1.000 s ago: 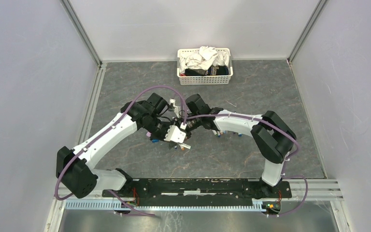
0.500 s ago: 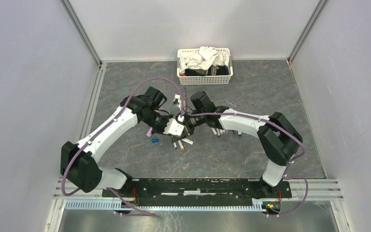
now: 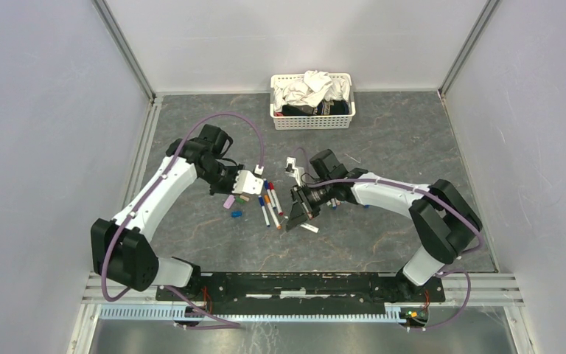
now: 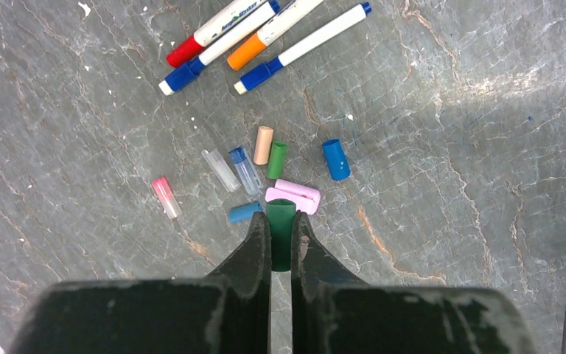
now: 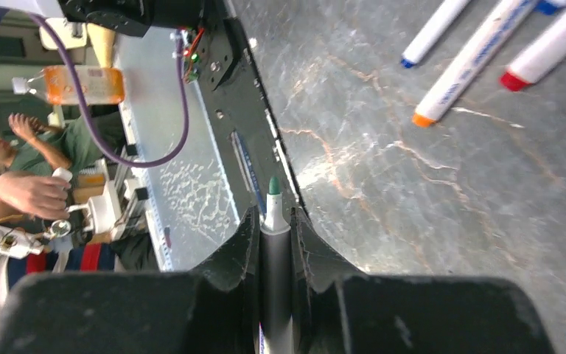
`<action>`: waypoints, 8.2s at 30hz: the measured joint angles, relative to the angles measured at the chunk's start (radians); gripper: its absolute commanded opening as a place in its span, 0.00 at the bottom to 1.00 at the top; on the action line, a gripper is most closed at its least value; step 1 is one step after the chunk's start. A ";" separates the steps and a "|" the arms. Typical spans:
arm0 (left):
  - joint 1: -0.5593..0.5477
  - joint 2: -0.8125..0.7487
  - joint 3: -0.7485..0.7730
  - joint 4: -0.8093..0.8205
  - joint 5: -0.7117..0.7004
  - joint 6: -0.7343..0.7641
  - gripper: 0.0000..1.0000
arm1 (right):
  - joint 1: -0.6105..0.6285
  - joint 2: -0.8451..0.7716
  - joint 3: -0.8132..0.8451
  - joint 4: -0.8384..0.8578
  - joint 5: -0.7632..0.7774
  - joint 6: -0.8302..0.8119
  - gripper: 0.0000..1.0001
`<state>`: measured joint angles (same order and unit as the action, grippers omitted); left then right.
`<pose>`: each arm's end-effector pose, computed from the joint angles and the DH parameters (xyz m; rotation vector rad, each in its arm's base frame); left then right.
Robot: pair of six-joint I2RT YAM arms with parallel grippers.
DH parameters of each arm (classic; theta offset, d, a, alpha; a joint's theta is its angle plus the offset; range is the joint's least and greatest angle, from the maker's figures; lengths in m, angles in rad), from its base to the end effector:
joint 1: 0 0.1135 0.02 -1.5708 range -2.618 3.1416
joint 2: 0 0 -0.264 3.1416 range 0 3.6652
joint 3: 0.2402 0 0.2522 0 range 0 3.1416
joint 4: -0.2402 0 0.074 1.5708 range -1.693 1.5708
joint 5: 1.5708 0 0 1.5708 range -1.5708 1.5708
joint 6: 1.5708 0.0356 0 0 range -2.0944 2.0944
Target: Open the pen caps
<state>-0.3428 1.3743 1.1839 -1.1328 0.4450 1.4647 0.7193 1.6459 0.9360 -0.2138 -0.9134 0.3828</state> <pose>0.2269 -0.0972 0.2821 2.1515 1.5982 -0.3359 0.2240 0.2336 0.1862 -0.8686 2.5231 1.5644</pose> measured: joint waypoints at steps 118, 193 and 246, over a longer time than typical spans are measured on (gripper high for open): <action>0.166 0.059 0.165 0.040 0.169 -0.552 1.00 | 0.022 0.266 0.235 0.042 0.807 -0.134 0.00; -0.057 0.018 0.018 0.026 -0.005 -0.003 0.02 | -0.009 0.177 0.185 0.042 -0.145 -0.095 0.00; 0.095 0.164 0.242 0.187 0.056 -0.566 1.00 | -0.301 0.122 0.130 -0.117 0.961 -0.099 0.34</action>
<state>-0.2478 1.5379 1.4261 -0.9459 0.5011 0.8989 0.4179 1.7683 1.0657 -0.3305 0.0479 0.2840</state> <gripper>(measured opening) 0.995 0.331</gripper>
